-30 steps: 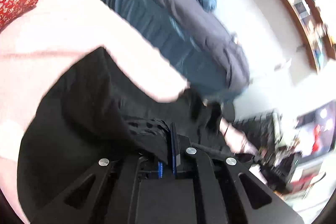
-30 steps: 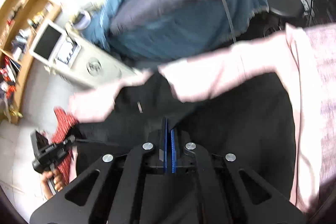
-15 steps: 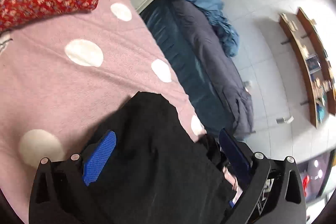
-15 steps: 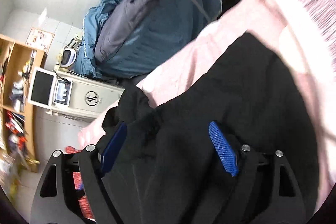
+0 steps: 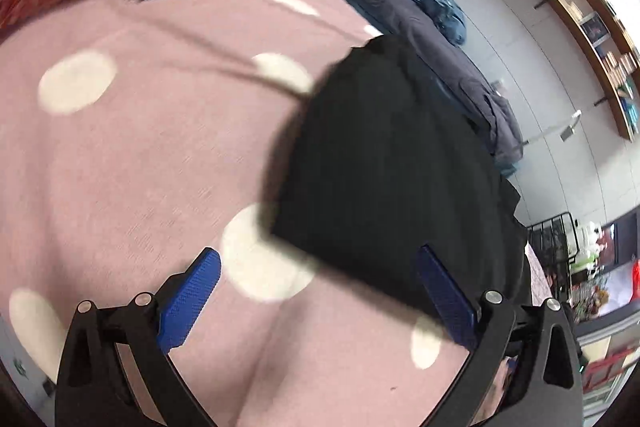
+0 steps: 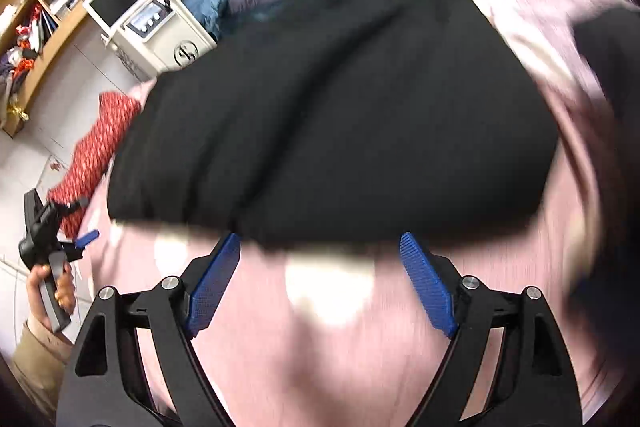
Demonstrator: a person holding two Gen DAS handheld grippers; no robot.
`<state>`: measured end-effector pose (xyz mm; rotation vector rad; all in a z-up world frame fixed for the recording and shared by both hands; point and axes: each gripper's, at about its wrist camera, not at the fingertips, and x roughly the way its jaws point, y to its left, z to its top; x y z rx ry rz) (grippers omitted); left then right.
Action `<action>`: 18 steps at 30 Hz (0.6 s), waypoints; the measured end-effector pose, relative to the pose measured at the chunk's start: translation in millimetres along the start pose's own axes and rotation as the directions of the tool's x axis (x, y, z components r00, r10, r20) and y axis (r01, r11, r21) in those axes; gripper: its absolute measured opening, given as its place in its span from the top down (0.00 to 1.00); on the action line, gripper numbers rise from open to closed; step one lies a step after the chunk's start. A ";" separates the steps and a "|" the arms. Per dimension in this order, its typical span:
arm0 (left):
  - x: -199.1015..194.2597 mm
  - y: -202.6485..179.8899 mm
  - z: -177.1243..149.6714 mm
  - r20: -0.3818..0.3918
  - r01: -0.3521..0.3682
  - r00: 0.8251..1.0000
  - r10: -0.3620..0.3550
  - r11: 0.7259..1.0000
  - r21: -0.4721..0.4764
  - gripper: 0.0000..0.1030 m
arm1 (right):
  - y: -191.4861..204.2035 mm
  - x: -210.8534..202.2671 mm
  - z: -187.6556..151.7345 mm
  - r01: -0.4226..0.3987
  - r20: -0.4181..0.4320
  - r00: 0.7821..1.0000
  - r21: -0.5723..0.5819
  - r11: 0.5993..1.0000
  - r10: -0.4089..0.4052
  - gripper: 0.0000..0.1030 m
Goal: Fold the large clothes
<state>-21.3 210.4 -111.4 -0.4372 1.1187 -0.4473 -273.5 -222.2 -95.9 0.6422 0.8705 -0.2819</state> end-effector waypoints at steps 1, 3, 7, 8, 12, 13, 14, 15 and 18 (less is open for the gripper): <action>2.7 7.3 -1.0 -0.010 0.005 1.000 -0.005 1.000 -0.027 0.06 | -2.2 1.4 -10.5 -0.009 -0.008 1.000 0.010 1.000 0.009 0.20; 10.5 18.6 -1.3 -0.006 0.055 0.998 -0.056 0.994 -0.098 0.06 | -9.7 2.8 -24.3 0.005 0.014 1.000 0.071 0.997 -0.006 0.20; 33.4 10.5 7.7 0.042 0.155 0.988 -0.150 0.971 -0.184 0.06 | -39.0 5.2 -27.7 -0.103 0.121 0.990 0.331 0.938 0.066 0.20; 43.3 3.1 11.2 0.040 0.180 0.984 -0.175 0.967 -0.183 0.06 | -45.1 9.0 -26.3 -0.131 0.140 0.987 0.386 0.913 0.082 0.20; 70.3 -23.3 16.8 0.045 0.215 0.977 -0.210 0.955 -0.202 0.06 | -57.7 25.1 -16.8 -0.170 0.201 0.977 0.513 0.841 0.075 0.20; 76.3 -30.9 17.9 0.042 0.221 0.975 -0.217 0.954 -0.201 0.06 | -57.8 27.8 -12.5 -0.181 0.228 0.971 0.527 0.830 0.067 0.20; 82.2 -38.5 20.0 0.033 0.229 0.973 -0.227 0.954 -0.191 0.06 | -59.0 32.5 -9.1 -0.192 0.241 0.968 0.542 0.818 0.067 0.20; 90.6 -48.0 23.5 0.025 0.229 0.973 -0.228 0.958 -0.170 0.07 | -59.4 36.9 -6.0 -0.189 0.241 0.969 0.558 0.808 0.060 0.20; 97.5 -63.3 32.2 0.042 0.207 0.978 -0.203 0.969 -0.135 0.53 | -57.4 47.3 5.9 -0.170 0.245 0.969 0.576 0.800 0.029 0.25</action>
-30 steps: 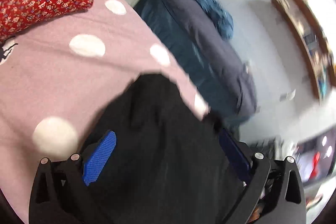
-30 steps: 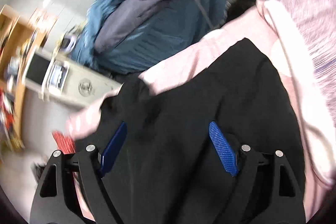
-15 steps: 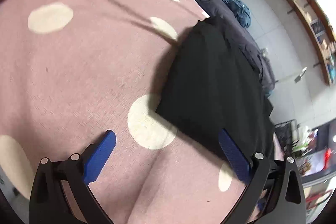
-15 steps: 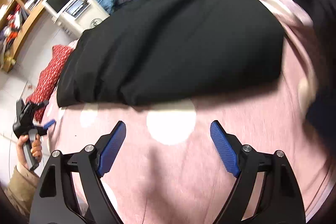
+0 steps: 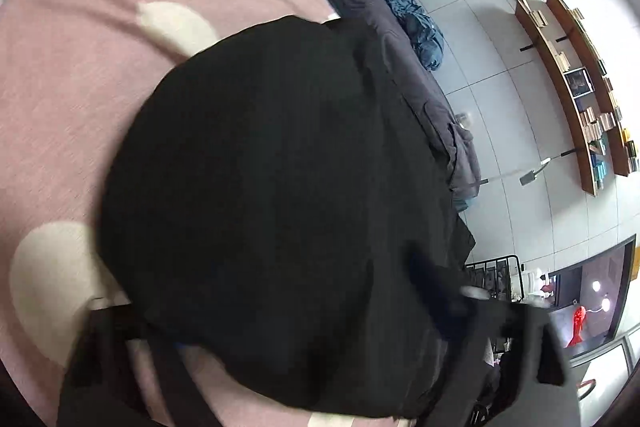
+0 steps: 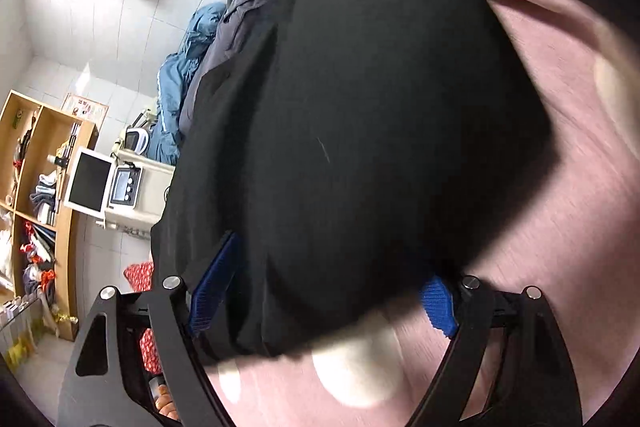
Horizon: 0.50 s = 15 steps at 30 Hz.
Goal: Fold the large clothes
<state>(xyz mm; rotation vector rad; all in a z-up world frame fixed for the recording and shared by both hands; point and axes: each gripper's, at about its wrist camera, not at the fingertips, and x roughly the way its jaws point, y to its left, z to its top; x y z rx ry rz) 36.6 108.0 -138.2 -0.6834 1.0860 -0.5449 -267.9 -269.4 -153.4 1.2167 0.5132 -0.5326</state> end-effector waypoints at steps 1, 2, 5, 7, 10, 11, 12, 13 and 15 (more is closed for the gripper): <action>-0.1 -0.6 2.7 0.002 -0.018 1.000 0.018 1.000 -0.005 0.62 | -0.5 2.7 6.3 0.025 -0.003 1.000 0.008 1.000 -0.025 0.44; -1.3 0.7 6.5 0.002 -0.006 1.000 0.006 1.000 -0.016 0.73 | -2.8 4.1 8.5 0.053 -0.013 0.999 0.027 0.998 -0.053 0.64; -19.7 -1.7 16.6 0.007 0.030 1.000 -0.030 0.999 0.010 0.84 | -17.2 3.8 12.9 -0.011 -0.079 0.997 0.133 0.991 0.021 0.88; -38.5 -8.9 21.3 0.037 0.022 0.999 -0.024 0.998 0.058 0.88 | -15.2 -6.2 12.5 -0.044 -0.112 0.992 0.118 0.992 0.058 0.91; -78.9 -12.1 29.5 0.090 0.028 0.995 -0.036 0.995 0.093 0.91 | -5.4 -31.5 8.5 -0.088 -0.162 0.982 0.080 0.993 0.100 0.92; -95.6 -9.3 30.7 0.104 0.029 0.994 -0.039 0.995 0.098 0.91 | -2.0 -40.8 4.8 -0.103 -0.175 0.978 0.067 0.992 0.114 0.92; -104.0 -7.0 30.3 0.102 0.032 0.994 -0.043 0.995 0.098 0.91 | 4.1 -48.4 3.4 -0.118 -0.183 0.975 0.046 0.992 0.124 0.92; -112.1 -3.9 26.7 0.093 0.030 0.995 -0.040 0.994 0.102 0.91 | 7.3 -62.1 -3.8 -0.130 -0.193 0.972 0.011 0.991 0.130 0.92; -121.3 1.8 16.4 0.076 -0.018 0.997 0.008 0.991 0.131 0.91 | 10.8 -81.4 -20.3 -0.130 -0.214 0.970 -0.065 0.989 0.113 0.92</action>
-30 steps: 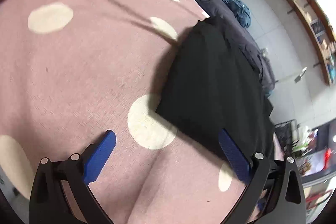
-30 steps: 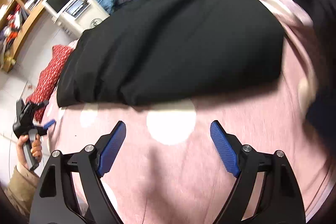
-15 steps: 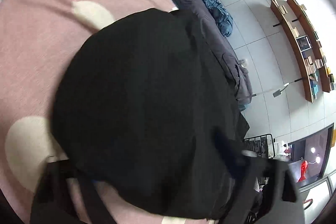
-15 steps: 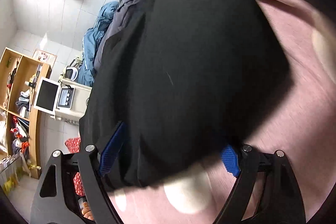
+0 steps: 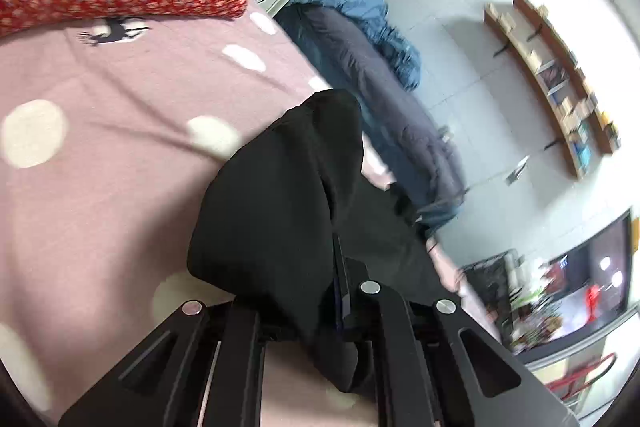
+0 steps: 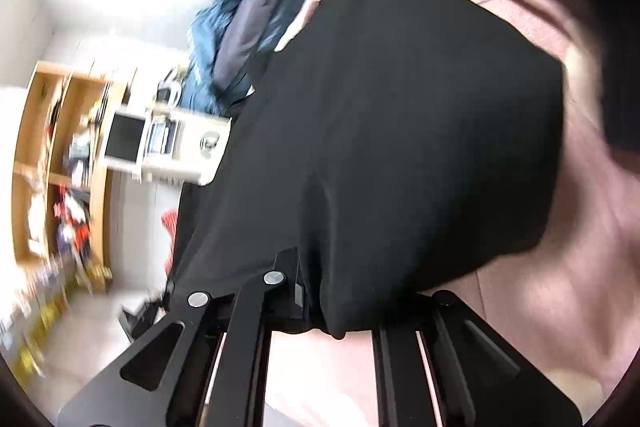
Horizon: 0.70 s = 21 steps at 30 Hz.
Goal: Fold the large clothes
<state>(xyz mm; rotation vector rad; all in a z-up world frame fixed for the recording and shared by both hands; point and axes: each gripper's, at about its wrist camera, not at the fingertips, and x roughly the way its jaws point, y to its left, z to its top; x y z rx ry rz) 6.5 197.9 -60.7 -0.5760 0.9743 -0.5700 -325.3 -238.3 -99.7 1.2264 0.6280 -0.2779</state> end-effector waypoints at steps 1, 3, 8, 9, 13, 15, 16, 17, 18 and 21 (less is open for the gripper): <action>-4.0 3.7 -8.7 -0.009 -0.024 1.000 0.024 1.000 0.012 0.91 | 2.2 -0.9 -10.6 0.017 -0.018 1.000 -0.021 1.000 -0.018 0.92; -12.5 15.0 -24.9 -0.015 -0.025 1.000 0.025 1.000 -0.016 0.91 | -4.5 -8.4 -31.6 0.041 -0.055 0.998 -0.034 0.999 -0.043 0.92; -40.6 48.5 -61.4 0.006 0.023 1.000 -0.022 0.990 -0.139 0.89 | -13.3 -32.2 -62.9 0.058 -0.089 0.994 -0.066 0.996 -0.063 0.92; -43.2 52.1 -67.0 0.004 0.016 1.000 -0.016 0.989 -0.148 0.84 | -16.2 -35.9 -67.3 0.057 -0.094 0.994 -0.070 0.996 -0.063 0.92; -42.2 60.3 -76.3 -0.010 0.002 1.000 -0.004 0.987 -0.162 0.42 | -38.4 -36.9 -76.9 0.070 -0.132 0.988 -0.043 0.997 -0.075 0.71; -38.1 55.5 -76.2 -0.022 -0.010 1.000 0.007 0.990 -0.141 0.21 | -55.1 -31.1 -71.6 0.063 -0.150 0.987 0.043 0.997 -0.056 0.43; -35.4 53.6 -76.8 -0.029 -0.017 0.999 0.014 0.992 -0.125 0.18 | -63.7 -30.3 -71.9 0.049 -0.137 0.990 0.092 0.995 -0.036 0.40; -32.6 50.6 -77.5 -0.036 -0.024 0.999 0.021 0.993 -0.112 0.13 | -66.9 -31.2 -72.4 0.034 -0.126 0.992 0.111 0.993 -0.019 0.40; -28.9 48.3 -78.8 -0.040 -0.028 0.999 0.024 0.994 -0.101 0.12 | -70.3 -32.5 -72.1 0.018 -0.120 0.993 0.123 0.992 -0.003 0.40; -18.6 49.8 -82.3 -0.047 -0.014 0.999 0.008 0.992 -0.128 0.09 | -74.0 -39.2 -69.2 -0.004 -0.092 0.996 0.125 0.992 0.016 0.40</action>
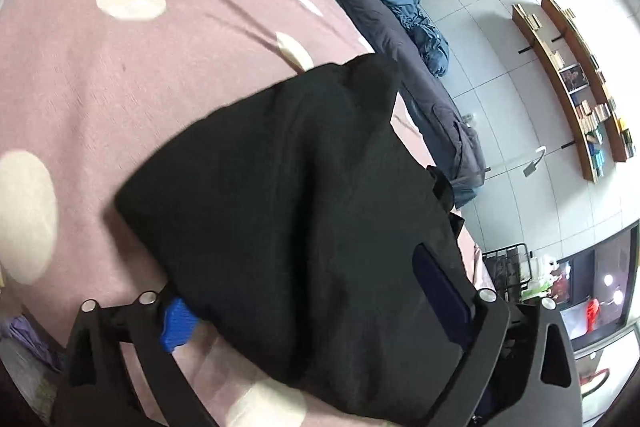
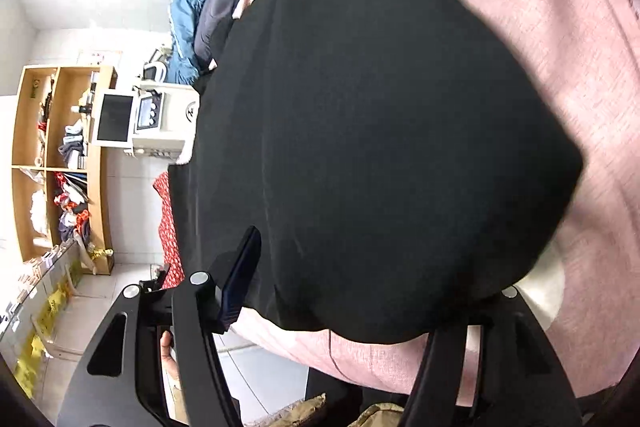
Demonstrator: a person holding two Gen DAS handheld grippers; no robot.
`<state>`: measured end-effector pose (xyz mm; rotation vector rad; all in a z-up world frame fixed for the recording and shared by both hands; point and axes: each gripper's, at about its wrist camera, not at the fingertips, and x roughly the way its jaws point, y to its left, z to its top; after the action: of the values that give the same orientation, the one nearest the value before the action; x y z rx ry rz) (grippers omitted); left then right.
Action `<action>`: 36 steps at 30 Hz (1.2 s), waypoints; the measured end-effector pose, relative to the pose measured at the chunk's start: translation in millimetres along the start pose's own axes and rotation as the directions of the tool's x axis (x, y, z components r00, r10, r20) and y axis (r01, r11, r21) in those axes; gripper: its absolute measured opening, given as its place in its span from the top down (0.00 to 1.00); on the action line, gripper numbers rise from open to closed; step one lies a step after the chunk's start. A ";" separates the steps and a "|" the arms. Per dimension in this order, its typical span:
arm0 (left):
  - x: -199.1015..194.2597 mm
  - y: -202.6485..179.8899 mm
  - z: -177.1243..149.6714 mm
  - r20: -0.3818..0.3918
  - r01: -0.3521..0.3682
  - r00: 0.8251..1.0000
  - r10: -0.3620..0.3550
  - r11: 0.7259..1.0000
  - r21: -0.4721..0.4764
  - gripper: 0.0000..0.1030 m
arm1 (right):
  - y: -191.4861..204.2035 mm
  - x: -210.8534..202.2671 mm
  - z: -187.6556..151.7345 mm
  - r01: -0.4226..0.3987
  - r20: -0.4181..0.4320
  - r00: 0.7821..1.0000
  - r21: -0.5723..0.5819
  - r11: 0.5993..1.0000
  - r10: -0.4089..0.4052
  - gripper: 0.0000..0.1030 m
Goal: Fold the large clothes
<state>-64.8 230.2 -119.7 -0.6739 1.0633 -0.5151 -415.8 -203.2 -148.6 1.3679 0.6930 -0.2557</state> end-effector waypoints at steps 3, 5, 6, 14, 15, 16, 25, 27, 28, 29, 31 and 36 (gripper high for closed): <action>10.1 2.1 0.3 0.004 0.072 0.997 -0.072 0.995 -0.074 0.09 | -7.1 -3.5 4.4 -0.035 0.020 0.999 0.023 0.999 0.035 0.40; 18.2 -4.5 2.4 0.000 0.104 0.995 -0.105 0.992 -0.075 0.09 | -9.5 -2.1 8.3 -0.043 0.029 0.999 0.040 0.998 0.042 0.40; 24.4 -9.9 5.1 -0.005 0.104 0.995 -0.104 0.993 -0.057 0.08 | -9.7 -1.8 10.4 -0.046 0.042 0.998 0.048 0.998 0.044 0.40; 74.7 -39.8 25.1 -0.075 0.178 0.981 -0.177 0.984 0.003 0.07 | 18.1 19.6 22.2 -0.001 0.148 0.989 -0.002 1.000 0.002 0.23; 78.5 -43.3 26.7 -0.080 0.188 0.979 -0.187 0.982 0.017 0.08 | 23.5 26.4 27.3 0.014 0.152 0.988 -0.007 1.000 -0.013 0.23; 85.1 -48.3 30.4 -0.094 0.208 0.974 -0.204 0.977 0.038 0.08 | 26.6 31.5 31.4 0.020 0.158 0.987 0.001 1.000 -0.020 0.23; 146.5 -38.7 62.4 -0.249 0.253 0.934 -0.256 0.966 -0.046 0.59 | 57.8 70.8 66.1 0.207 0.181 0.962 0.008 0.978 -0.205 0.23; 152.6 -39.0 63.8 -0.274 0.198 0.941 -0.200 0.979 -0.036 0.72 | 67.5 77.4 66.7 0.289 0.167 0.945 -0.016 0.957 -0.282 0.27; 153.3 -40.7 64.1 -0.279 0.187 0.941 -0.189 0.982 -0.033 0.73 | 72.0 79.6 69.4 0.337 0.150 0.931 -0.014 0.941 -0.331 0.35; 153.9 -43.3 64.0 -0.288 0.166 0.943 -0.168 0.986 -0.034 0.76 | 73.2 79.3 72.8 0.375 0.129 0.919 0.004 0.927 -0.372 0.44; 154.7 -49.9 64.0 -0.310 0.125 0.942 -0.132 0.991 -0.041 0.82 | 69.3 74.5 78.6 0.358 0.079 0.928 0.071 0.931 -0.363 0.61; 145.0 -112.1 69.3 -0.363 -0.059 0.927 0.096 0.992 0.111 0.92 | 98.6 61.8 86.8 0.347 0.007 0.936 0.134 0.928 -0.351 0.84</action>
<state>49.8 71.8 -106.1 -0.4534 1.4014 -0.6369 -287.1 -251.3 -101.5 1.3554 0.9067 -0.6152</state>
